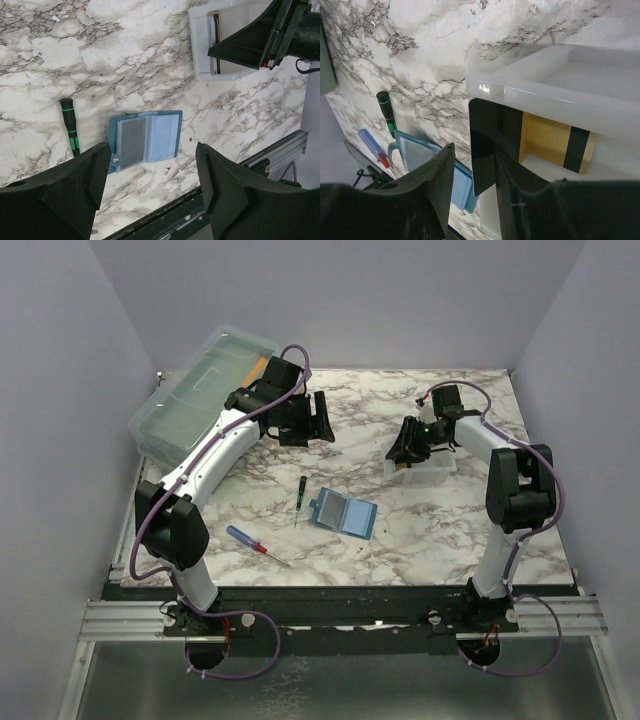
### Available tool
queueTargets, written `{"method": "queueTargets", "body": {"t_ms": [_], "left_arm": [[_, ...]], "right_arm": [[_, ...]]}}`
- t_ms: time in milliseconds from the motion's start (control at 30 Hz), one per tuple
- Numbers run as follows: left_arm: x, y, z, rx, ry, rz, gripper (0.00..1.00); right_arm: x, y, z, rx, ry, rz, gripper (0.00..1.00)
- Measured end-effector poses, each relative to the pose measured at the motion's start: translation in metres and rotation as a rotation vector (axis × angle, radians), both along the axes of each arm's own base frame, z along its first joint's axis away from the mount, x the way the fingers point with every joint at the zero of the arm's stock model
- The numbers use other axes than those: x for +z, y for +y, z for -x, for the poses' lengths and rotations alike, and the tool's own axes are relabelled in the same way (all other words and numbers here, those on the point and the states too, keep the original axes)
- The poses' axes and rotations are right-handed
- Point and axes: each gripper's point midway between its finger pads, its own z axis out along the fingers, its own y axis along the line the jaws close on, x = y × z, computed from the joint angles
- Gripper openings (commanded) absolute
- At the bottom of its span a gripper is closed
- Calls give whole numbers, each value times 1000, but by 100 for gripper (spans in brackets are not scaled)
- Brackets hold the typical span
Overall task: Put the credit cards into the card holder
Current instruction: Pick up the credit card from the storage box.
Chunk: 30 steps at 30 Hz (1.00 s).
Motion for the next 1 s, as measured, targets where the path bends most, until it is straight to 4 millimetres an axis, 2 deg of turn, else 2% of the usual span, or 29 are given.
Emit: {"method": "queueTargets", "body": {"t_ms": [533,700,1000], "left_arm": [[0,0,0,1,0,0,75],[0,0,0,0,0,1,75],[0,0,0,0,1,1,75]], "right_arm": [[0,0,6,3,8,-8,4],[1,0,7,4,8,-7,0],[4,-1,9,18,-3,0,0]]}}
